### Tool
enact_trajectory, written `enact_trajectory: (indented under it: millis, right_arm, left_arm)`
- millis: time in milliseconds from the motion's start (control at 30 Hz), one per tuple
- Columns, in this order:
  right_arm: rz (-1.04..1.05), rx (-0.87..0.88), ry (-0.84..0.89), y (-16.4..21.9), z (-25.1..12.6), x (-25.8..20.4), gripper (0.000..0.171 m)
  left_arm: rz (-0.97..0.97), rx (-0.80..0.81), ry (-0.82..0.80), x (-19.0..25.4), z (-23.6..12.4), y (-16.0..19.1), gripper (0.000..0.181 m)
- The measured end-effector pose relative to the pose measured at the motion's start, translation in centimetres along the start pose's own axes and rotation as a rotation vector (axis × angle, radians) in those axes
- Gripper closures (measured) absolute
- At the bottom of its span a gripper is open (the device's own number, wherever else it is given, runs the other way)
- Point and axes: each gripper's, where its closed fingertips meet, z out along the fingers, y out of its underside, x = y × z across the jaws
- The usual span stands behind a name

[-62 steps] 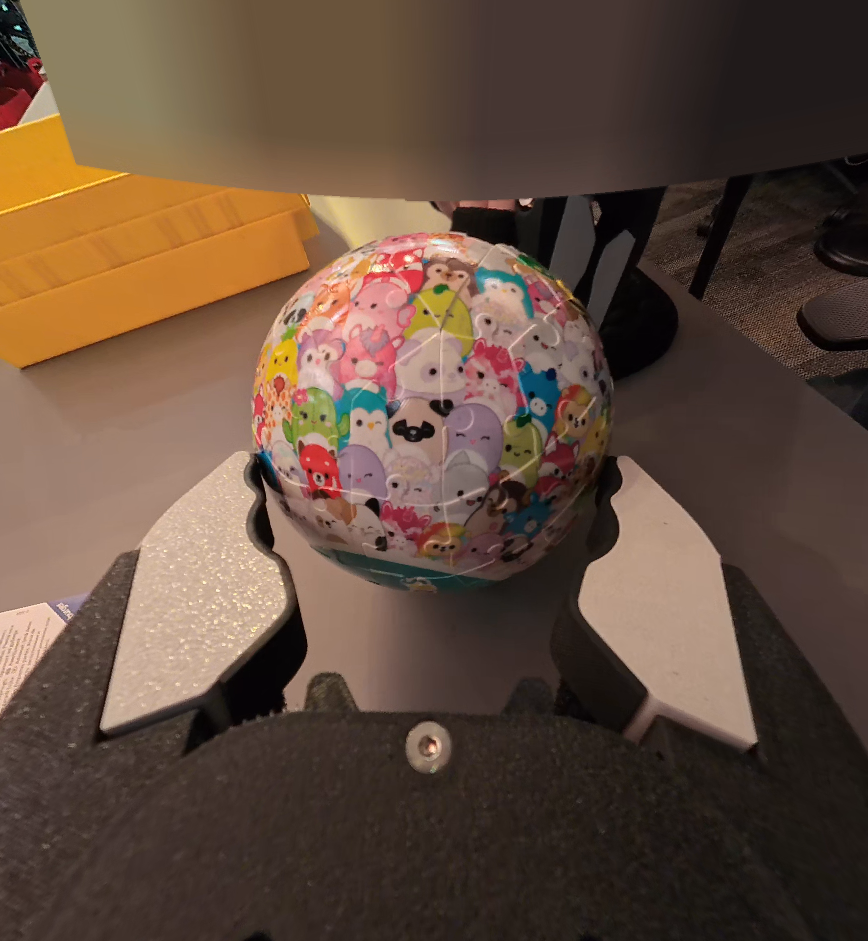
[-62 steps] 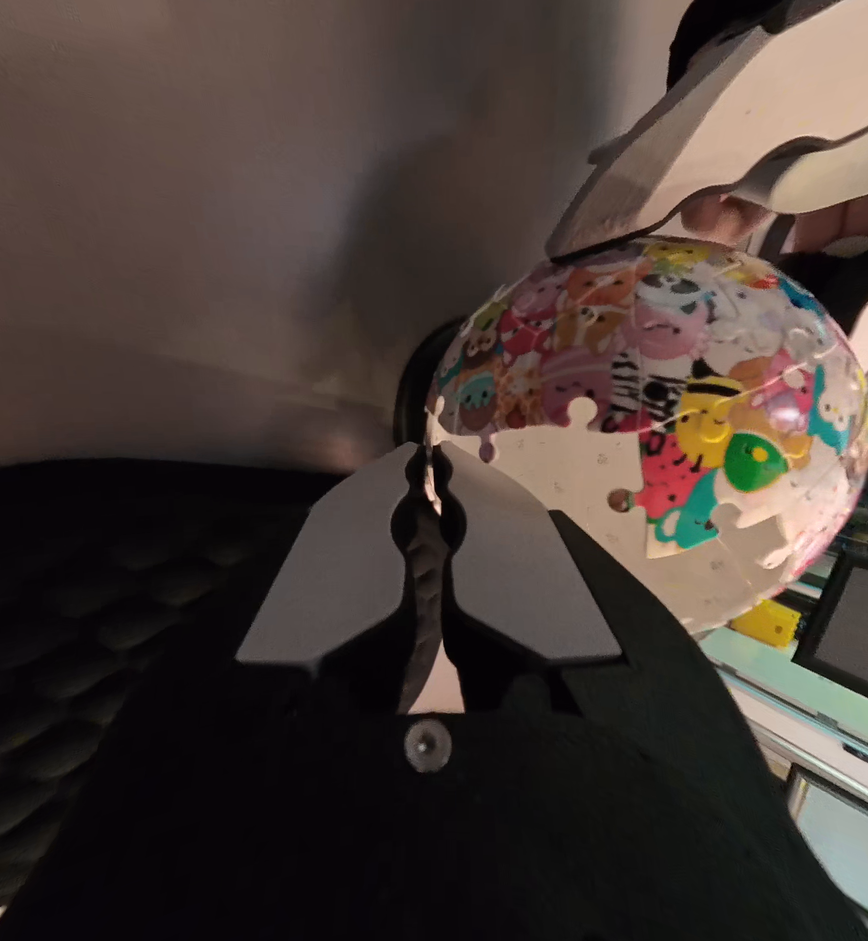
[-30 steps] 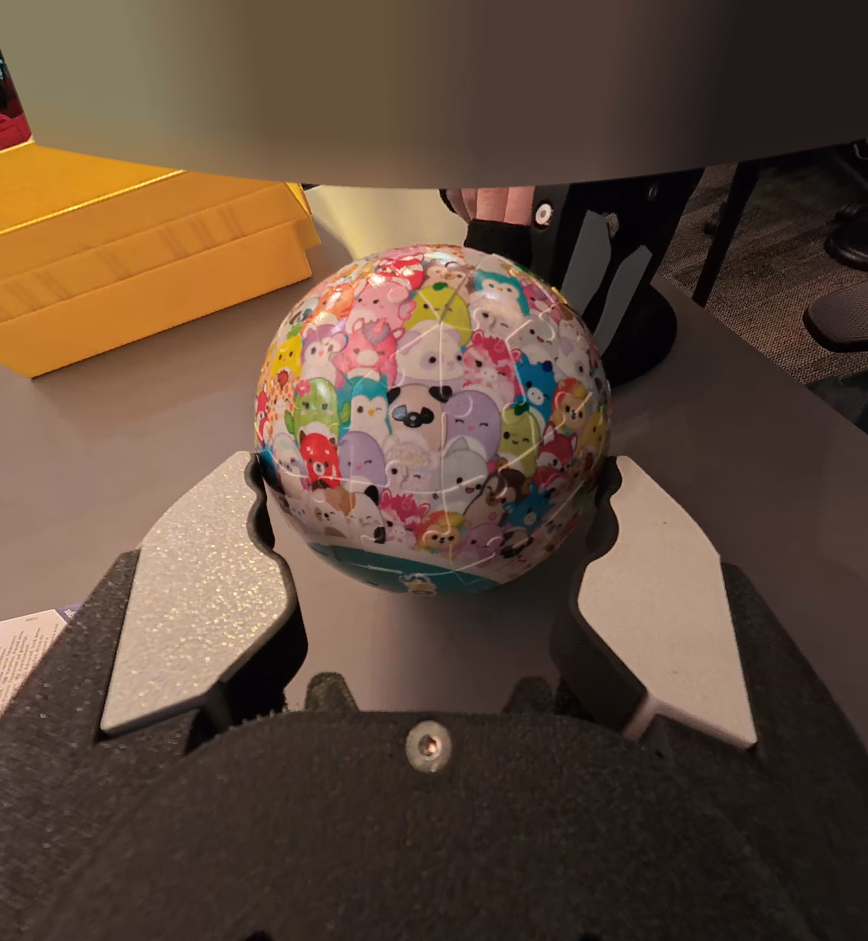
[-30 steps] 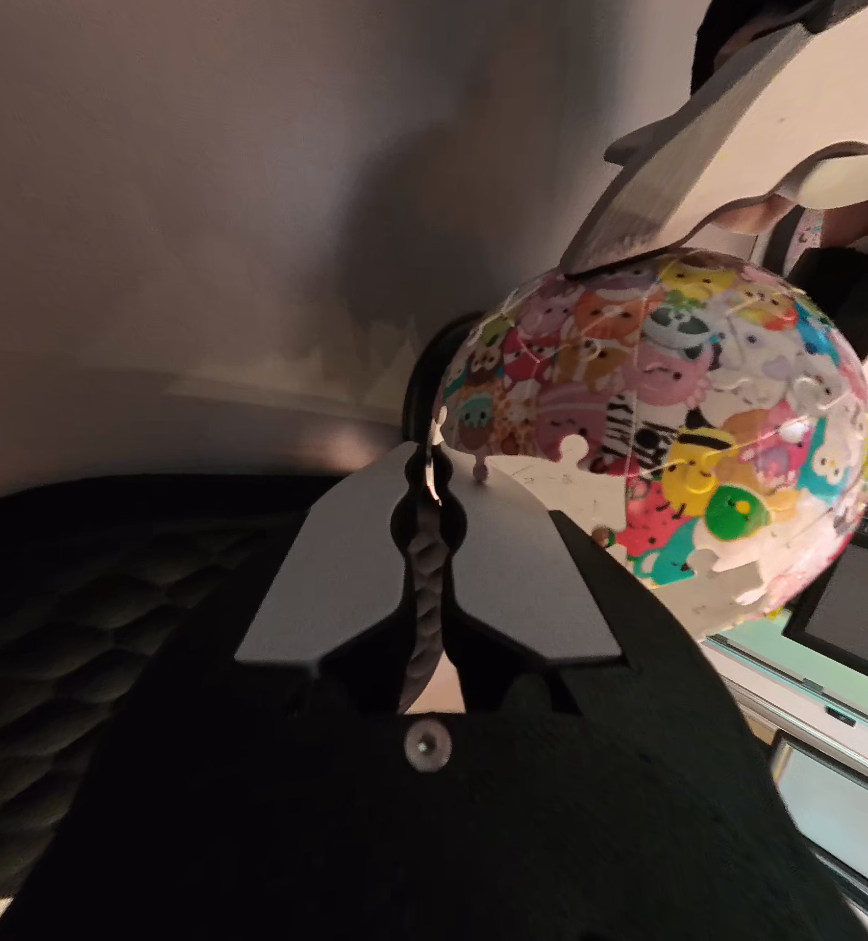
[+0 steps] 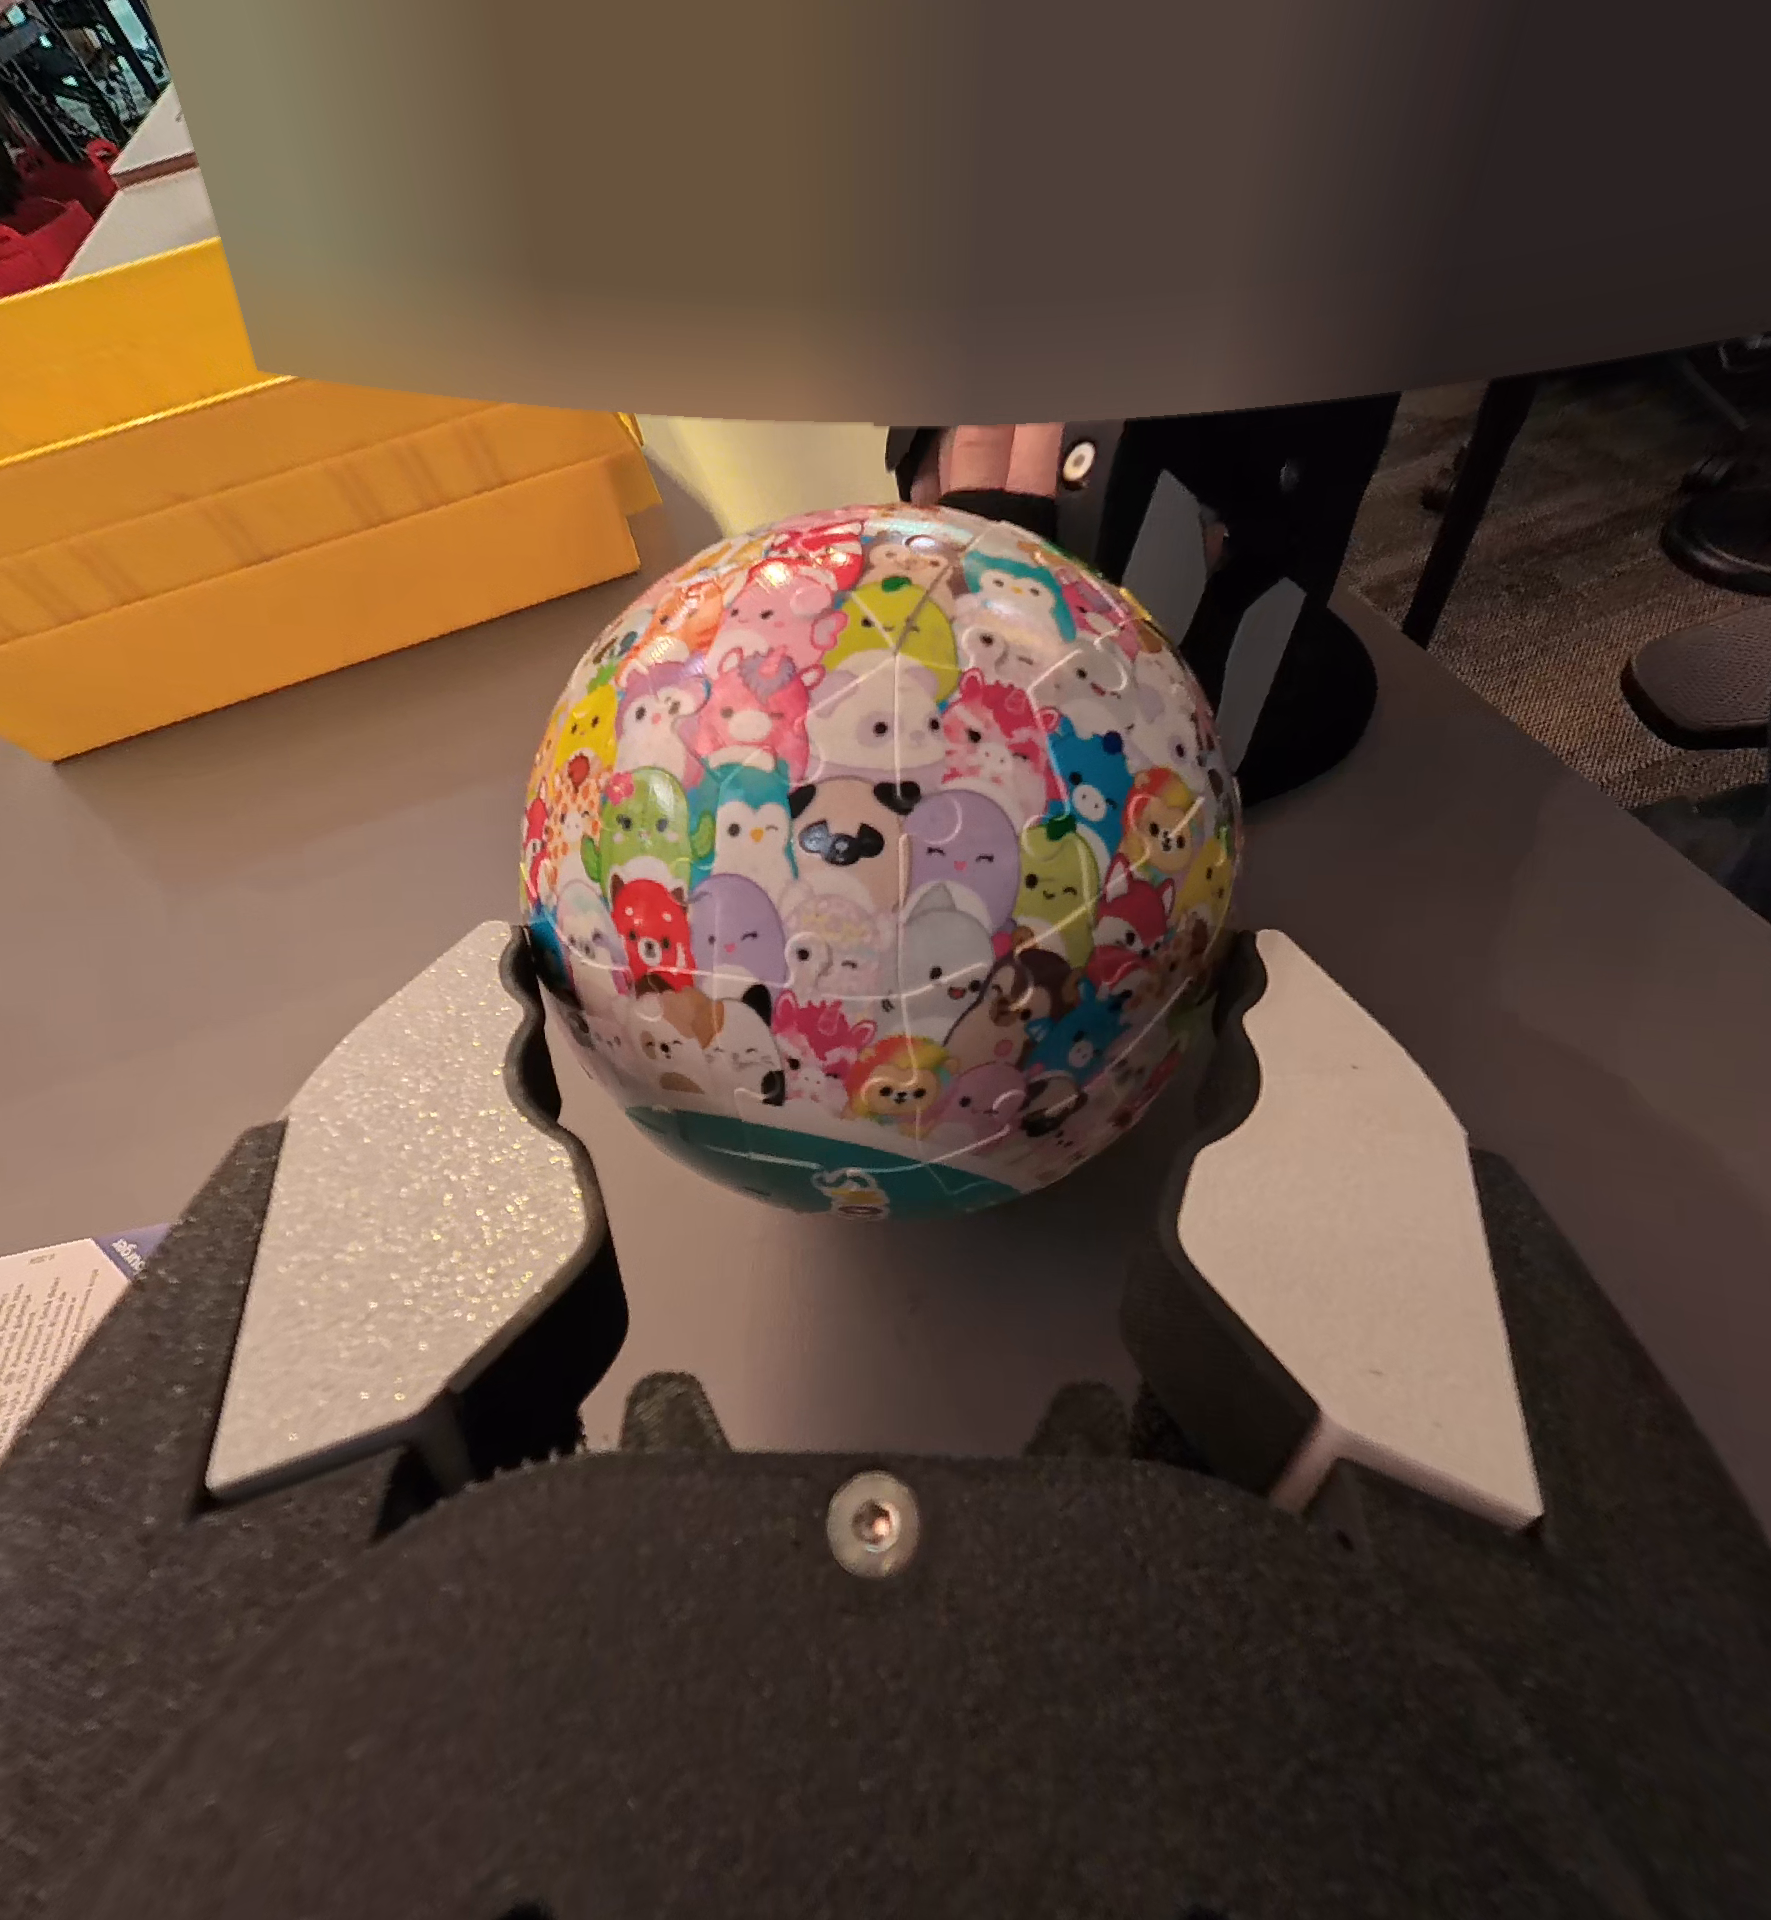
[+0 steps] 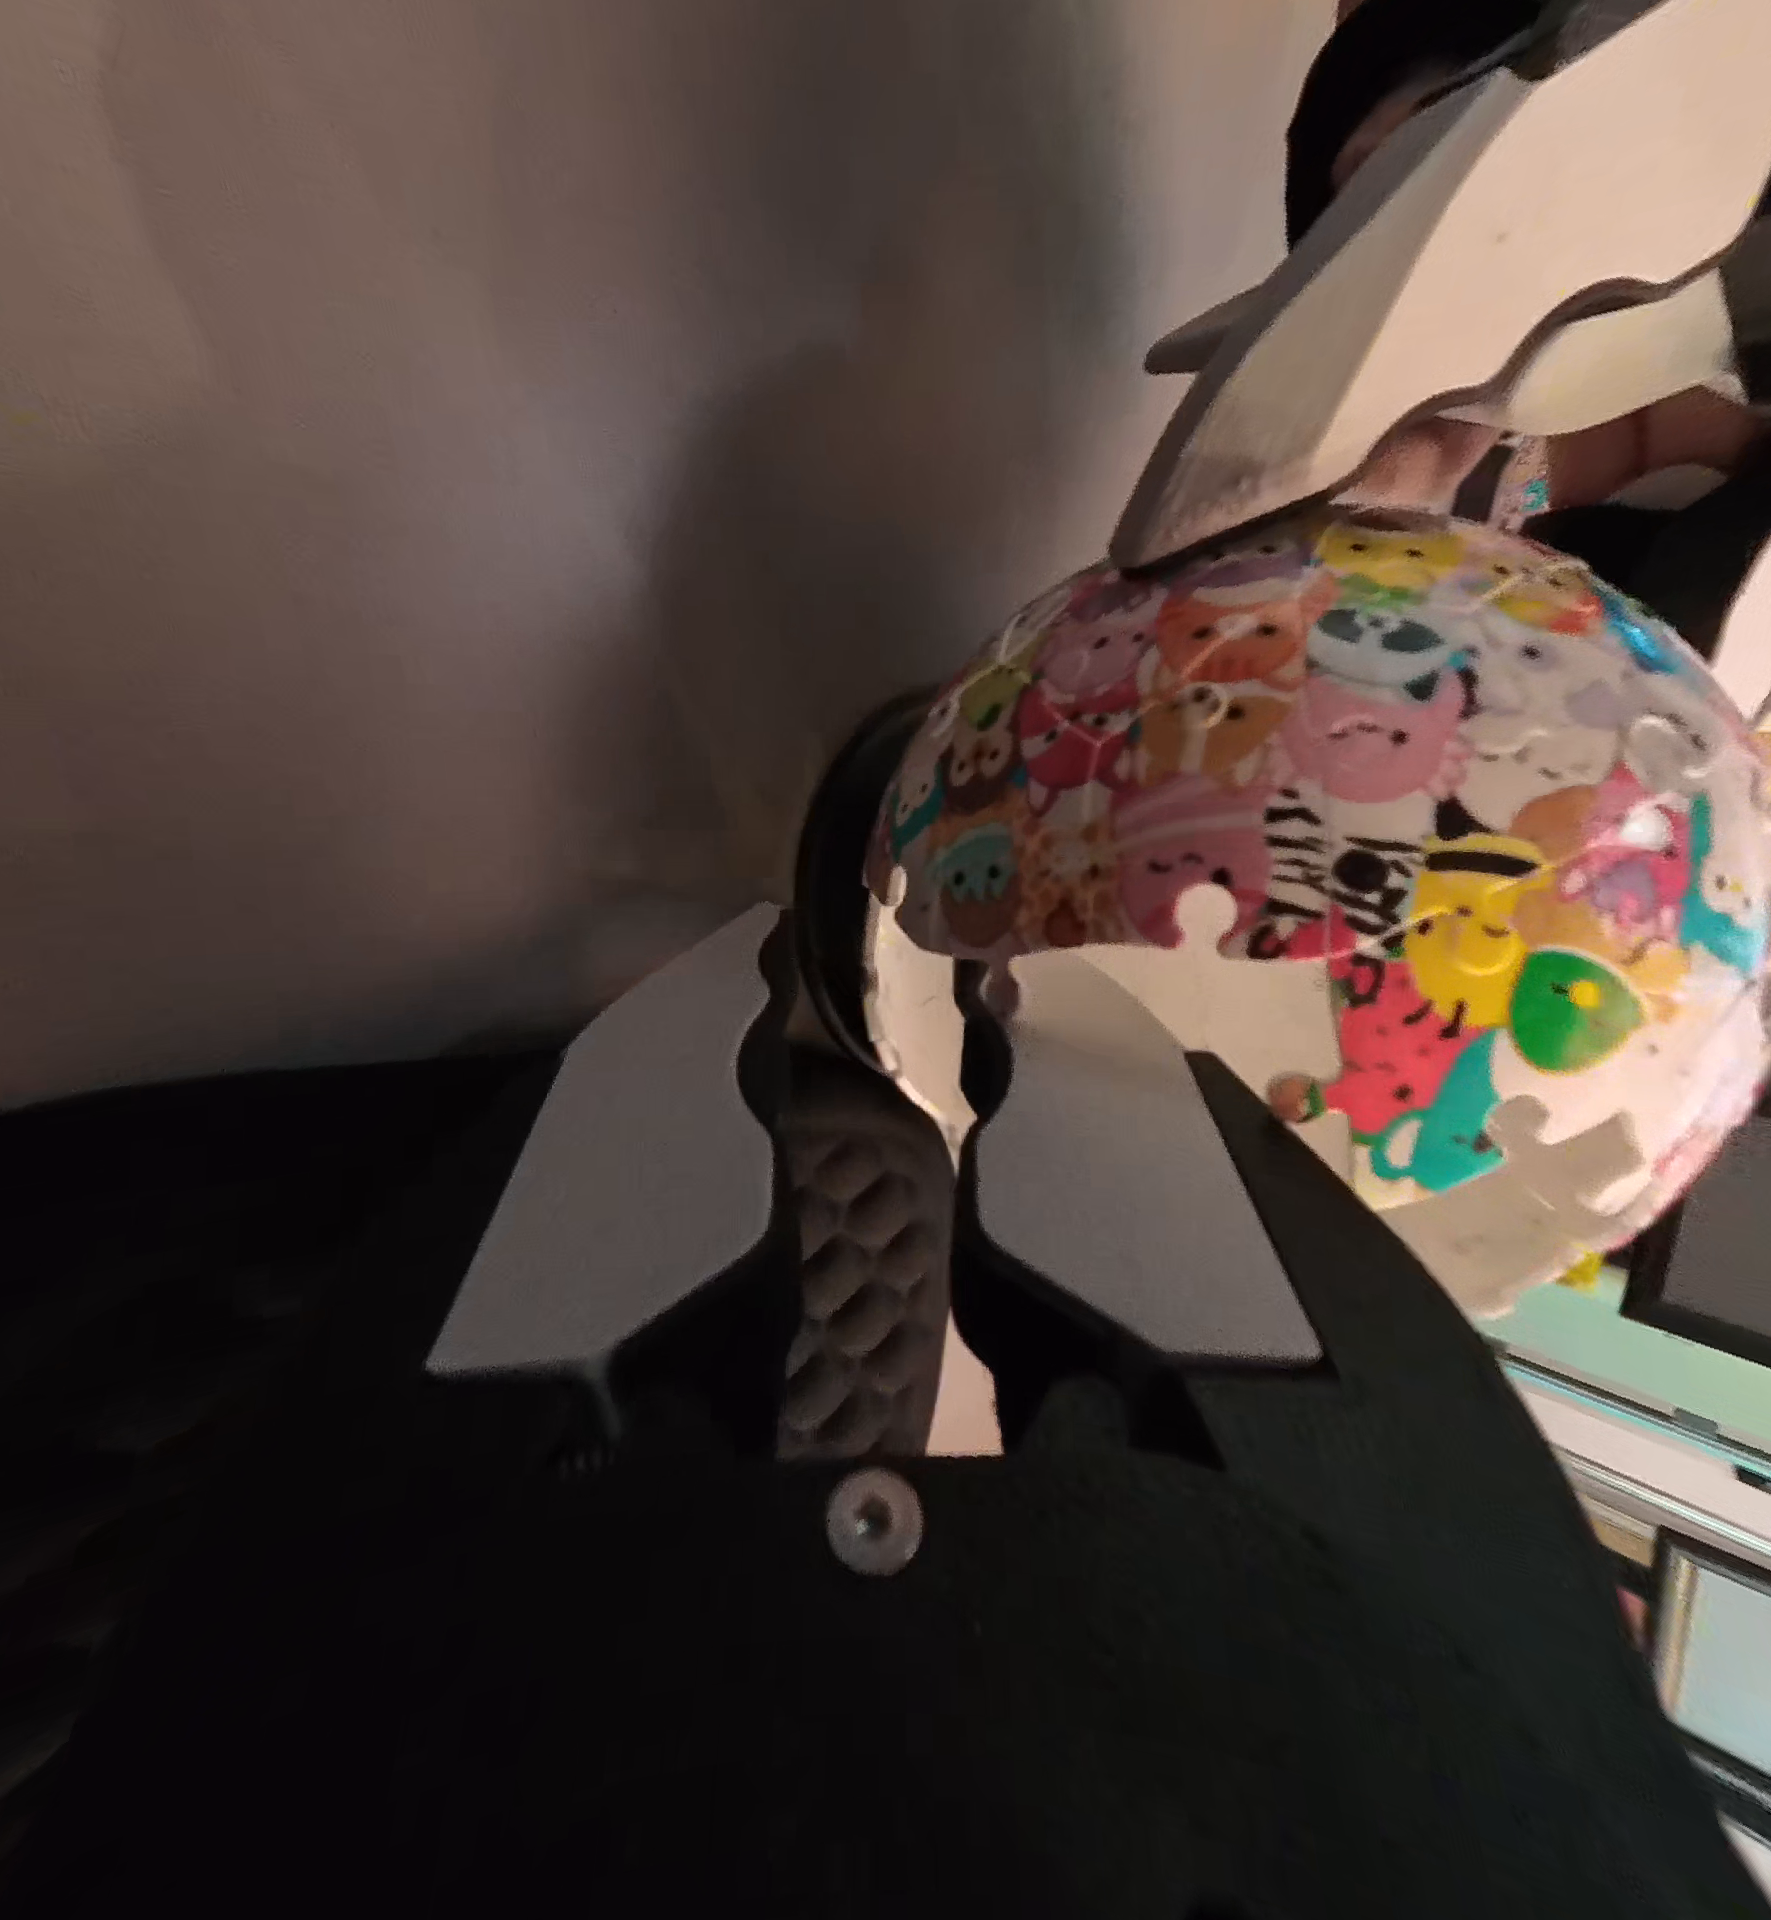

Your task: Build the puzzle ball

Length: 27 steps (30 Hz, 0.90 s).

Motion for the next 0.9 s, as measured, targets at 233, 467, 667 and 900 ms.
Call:
enact_trajectory:
  millis: [233,467,667,900]
  right_arm:
    - [0.072,0.037,-0.047,-0.28,0.01,-0.08,0.143]
    - [0.073,0.036,-0.115,-0.43,0.45,-0.48,0.145]
    - [0.085,0.022,-0.151,-0.33,0.57,-0.84,0.149]
    - [0.072,0.001,-0.145,-0.26,0.62,-0.9,0.149]
  left_arm:
    - [-0.009,0.008,0.006,0.01,-0.06,0.13,0.06]
    - [-0.008,0.004,0.007,0.04,-0.12,0.23,0.06]
    - [-0.009,0.009,0.009,0.05,-0.12,0.24,0.06]
    - [-0.005,0.009,0.008,0.06,-0.12,0.24,0.06]
